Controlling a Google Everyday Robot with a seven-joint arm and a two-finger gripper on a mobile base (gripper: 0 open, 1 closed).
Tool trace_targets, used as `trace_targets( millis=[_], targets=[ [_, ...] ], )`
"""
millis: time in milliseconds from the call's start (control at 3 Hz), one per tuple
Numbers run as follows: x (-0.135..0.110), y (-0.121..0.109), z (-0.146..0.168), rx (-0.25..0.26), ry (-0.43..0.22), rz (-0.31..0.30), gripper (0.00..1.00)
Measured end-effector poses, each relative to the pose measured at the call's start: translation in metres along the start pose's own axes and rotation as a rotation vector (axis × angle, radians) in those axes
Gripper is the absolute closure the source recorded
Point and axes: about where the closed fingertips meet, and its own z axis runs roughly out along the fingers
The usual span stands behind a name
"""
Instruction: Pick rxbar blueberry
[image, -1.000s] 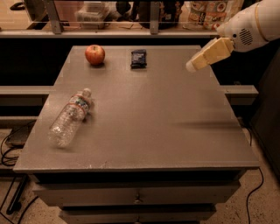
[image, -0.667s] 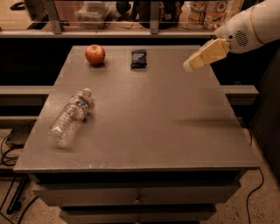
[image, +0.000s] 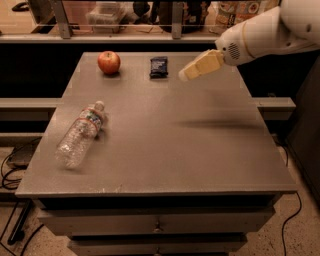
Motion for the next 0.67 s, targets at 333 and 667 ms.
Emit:
trace_targets(
  millis=[333,667],
  targets=[
    [-0.010,0.001,0.050,0.002,-0.004,-0.011,0.00],
    [-0.016,-0.004,0.082,0.021,0.011,-0.013,0.00]
  ],
)
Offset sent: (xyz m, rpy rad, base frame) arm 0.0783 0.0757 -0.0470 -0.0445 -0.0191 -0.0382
